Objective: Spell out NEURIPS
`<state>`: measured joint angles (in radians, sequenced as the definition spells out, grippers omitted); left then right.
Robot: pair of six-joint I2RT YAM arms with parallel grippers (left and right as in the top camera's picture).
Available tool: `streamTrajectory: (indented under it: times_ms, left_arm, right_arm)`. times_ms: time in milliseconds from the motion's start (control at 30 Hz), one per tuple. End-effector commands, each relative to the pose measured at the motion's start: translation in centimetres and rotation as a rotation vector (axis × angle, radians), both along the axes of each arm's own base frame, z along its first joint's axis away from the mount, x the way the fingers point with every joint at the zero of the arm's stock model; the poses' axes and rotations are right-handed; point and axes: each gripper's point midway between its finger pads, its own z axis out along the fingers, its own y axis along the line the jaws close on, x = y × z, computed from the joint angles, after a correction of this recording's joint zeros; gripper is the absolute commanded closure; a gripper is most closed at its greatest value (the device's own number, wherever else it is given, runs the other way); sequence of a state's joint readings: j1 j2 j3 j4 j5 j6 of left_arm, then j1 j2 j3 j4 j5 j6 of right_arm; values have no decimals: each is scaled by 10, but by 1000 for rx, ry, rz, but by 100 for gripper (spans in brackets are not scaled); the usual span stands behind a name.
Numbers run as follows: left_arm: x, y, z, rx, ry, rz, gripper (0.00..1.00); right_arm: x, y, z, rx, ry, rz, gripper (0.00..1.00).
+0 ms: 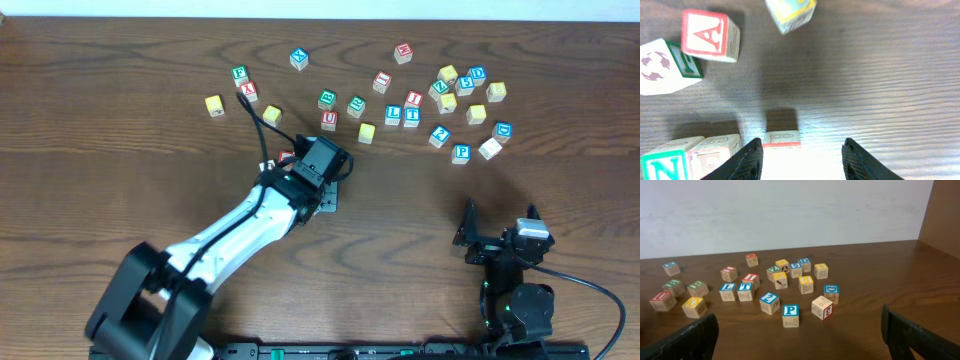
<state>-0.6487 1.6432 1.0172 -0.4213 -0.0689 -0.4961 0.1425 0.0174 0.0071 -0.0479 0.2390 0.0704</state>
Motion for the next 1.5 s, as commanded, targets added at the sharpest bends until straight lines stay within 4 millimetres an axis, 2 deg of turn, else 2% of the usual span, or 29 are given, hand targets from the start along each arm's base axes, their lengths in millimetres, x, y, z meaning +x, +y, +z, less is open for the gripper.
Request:
streamTrajectory:
  times_ms: [0, 200, 433, 467, 533, 767, 1000, 1200, 1467]
  left_arm:
    - [8, -6, 32, -53, -67, -12, 49]
    - [3, -13, 56, -126, -92, -38, 49]
    - [-7, -18, 54, -152, -50, -71, 50]
    - [-8, -17, 53, -147, -45, -70, 53]
    - [-11, -15, 50, -134, -27, -69, 56]
    - [-20, -14, 31, -93, 33, -78, 56]
    - [-31, -32, 18, -76, 56, -133, 56]
    - [-32, -42, 13, -77, 48, -158, 55]
    - [-34, -39, -26, -9, 124, -152, 60]
  right_arm:
    - [0, 0, -1, -9, 5, 0, 1]
    - [0, 0, -1, -9, 5, 0, 1]
    - [0, 0, -1, -9, 5, 0, 1]
    - [0, 0, -1, -9, 5, 0, 1]
    - [0, 0, -1, -9, 5, 0, 1]
    - [0, 0, -1, -9, 5, 0, 1]
    - [0, 0, -1, -9, 5, 0, 1]
    - [0, 0, -1, -9, 5, 0, 1]
    - [0, 0, -1, -9, 5, 0, 1]
